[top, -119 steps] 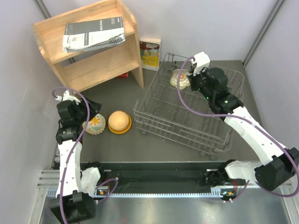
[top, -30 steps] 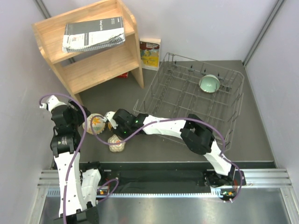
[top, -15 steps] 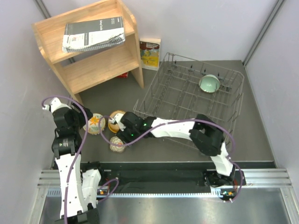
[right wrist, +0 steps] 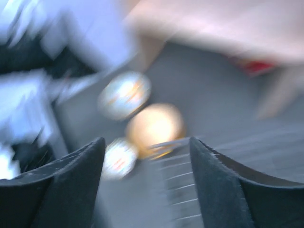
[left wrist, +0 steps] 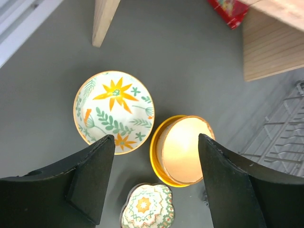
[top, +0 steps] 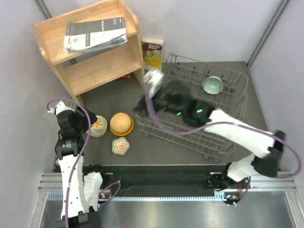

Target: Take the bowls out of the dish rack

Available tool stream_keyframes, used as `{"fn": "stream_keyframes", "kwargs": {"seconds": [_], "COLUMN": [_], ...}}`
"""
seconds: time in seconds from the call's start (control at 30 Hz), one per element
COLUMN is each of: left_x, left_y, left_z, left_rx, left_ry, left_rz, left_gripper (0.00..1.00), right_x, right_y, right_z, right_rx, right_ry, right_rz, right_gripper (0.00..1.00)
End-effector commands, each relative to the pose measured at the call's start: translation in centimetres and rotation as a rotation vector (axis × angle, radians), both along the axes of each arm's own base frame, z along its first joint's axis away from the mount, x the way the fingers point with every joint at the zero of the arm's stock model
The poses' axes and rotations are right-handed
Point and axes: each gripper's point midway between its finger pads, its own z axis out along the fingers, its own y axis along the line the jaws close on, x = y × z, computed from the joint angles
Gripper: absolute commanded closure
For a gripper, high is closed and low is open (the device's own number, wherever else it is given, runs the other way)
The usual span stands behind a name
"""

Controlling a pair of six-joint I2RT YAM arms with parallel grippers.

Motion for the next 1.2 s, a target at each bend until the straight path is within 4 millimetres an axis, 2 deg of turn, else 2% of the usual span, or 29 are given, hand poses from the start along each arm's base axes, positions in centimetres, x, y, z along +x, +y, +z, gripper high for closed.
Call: {"fn": "stream_keyframes", "kwargs": {"seconds": [0.0, 0.03, 0.07, 0.1, 0.17, 0.2, 0.27, 0.3, 0.33, 0.37, 0.4, 0.43, 0.47, 0.5, 0.53, 0.67, 0.7, 0.73, 0.77, 0.8, 0.83, 0.87, 0.9, 0.97, 1.07, 1.17], "left_x": [0.0, 0.0, 0.1, 0.3, 0.5, 0.6, 0.9, 1.1, 1.2, 1.3, 1.4, 1.3, 1.3, 1.2, 1.0, 0.6, 0.8, 0.8, 0.9, 1.1, 1.2, 1.2, 1.3, 1.4, 1.9, 2.2], "left_y": [-0.7, -1.0, -1.7, -2.1, -3.3, -3.4, -3.6, -3.7, -3.6, -3.5, -3.3, -3.3, -3.3, -3.4, -3.4, -3.5, -3.7, -4.1, -4.2, -4.3, -4.2, -4.2, -4.2, -4.3, -4.6, -4.7], "left_z": [2.1, 1.7, 1.7, 1.9, 1.5, 1.3, 1.7, 1.6, 2.4, 2.6, 3.0, 3.0, 3.2, 3.2, 3.0, 1.9, 1.5, 1.4, 1.3, 1.1, 1.1, 0.9, 0.7, 0.6, 0.8, 1.7], "left_rx": [-0.001, -0.022, -0.039, -0.045, -0.081, -0.090, -0.091, -0.093, -0.075, -0.066, -0.059, -0.054, -0.051, -0.048, -0.044, -0.050, -0.060, -0.073, -0.079, -0.083, -0.082, -0.083, -0.083, -0.090, -0.108, -0.096], "left_ry": [-0.113, -0.111, -0.123, -0.141, -0.153, -0.150, -0.158, -0.146, -0.155, -0.155, -0.154, -0.146, -0.147, -0.148, -0.144, -0.136, -0.129, -0.123, -0.120, -0.113, -0.113, -0.114, -0.112, -0.111, -0.112, -0.125], "left_rz": [-0.026, -0.032, -0.070, -0.089, -0.147, -0.154, -0.173, -0.182, -0.188, -0.190, -0.187, -0.189, -0.190, -0.193, -0.191, -0.192, -0.203, -0.223, -0.233, -0.237, -0.239, -0.240, -0.239, -0.241, -0.264, -0.277], "left_gripper": [0.24, 0.24, 0.24, 0.25, 0.25, 0.26, 0.27, 0.27, 0.28, 0.28, 0.28, 0.28, 0.28, 0.28, 0.28, 0.27, 0.27, 0.28, 0.28, 0.29, 0.29, 0.29, 0.29, 0.29, 0.30, 0.30], "right_x": [10.4, 12.6, 14.2, 17.3, 19.7, 21.7, 23.3, 24.8, 25.6, 26.5, 27.7, 27.8, 28.3, 28.7, 28.7, 29.2, 29.3, 29.3, 28.8, 28.7, 28.5, 27.9, 27.8, 27.5, 28.1, 28.6], "right_y": [-14.7, -17.6, -19.6, -23.4, -25.7, -27.5, -28.7, -29.0, -30.1, -30.4, -30.5, -31.2, -31.3, -31.4, -32.1, -34.8, -36.0, -36.5, -36.9, -37.6, -37.6, -37.8, -38.1, -38.7, -40.6, -40.6], "right_z": [9.4, 8.7, 8.3, 6.9, 5.6, 3.8, 2.4, -0.1, -1.4, -1.5, -4.0, -5.2, -4.7, -6.2, -6.5, -8.3, -7.6, -7.6, -8.9, -7.7, -7.9, -8.8, -8.3, -8.9, -9.8, -11.3], "right_rx": [0.156, 0.109, 0.085, 0.051, 0.036, -0.023, -0.091, -0.193, -0.250, -0.267, -0.328, -0.379, -0.384, -0.423, -0.448, -0.428, -0.388, -0.376, -0.388, -0.354, -0.348, -0.362, -0.346, -0.350, -0.331, -0.309], "right_ry": [-0.187, -0.199, -0.201, -0.173, -0.151, -0.142, -0.130, -0.123, -0.105, -0.101, -0.058, -0.024, -0.019, 0.010, 0.013, 0.073, 0.061, 0.059, 0.076, 0.042, 0.038, 0.046, 0.029, 0.036, 0.082, 0.138], "right_rz": [-0.491, -0.614, -0.670, -0.771, -0.813, -0.856, -0.901, -0.901, -0.960, -0.980, -0.983, -1.009, -1.018, -1.021, -1.051, -1.119, -1.154, -1.156, -1.160, -1.181, -1.178, -1.180, -1.189, -1.203, -1.237, -1.222], "right_gripper": [0.27, 0.25, 0.19, 0.18, 0.18, 0.18, 0.18, 0.18, 0.18, 0.17, 0.17, 0.17, 0.16, 0.16, 0.16, 0.15, 0.15, 0.15, 0.16, 0.16, 0.16, 0.16, 0.16, 0.16, 0.16, 0.19]}}
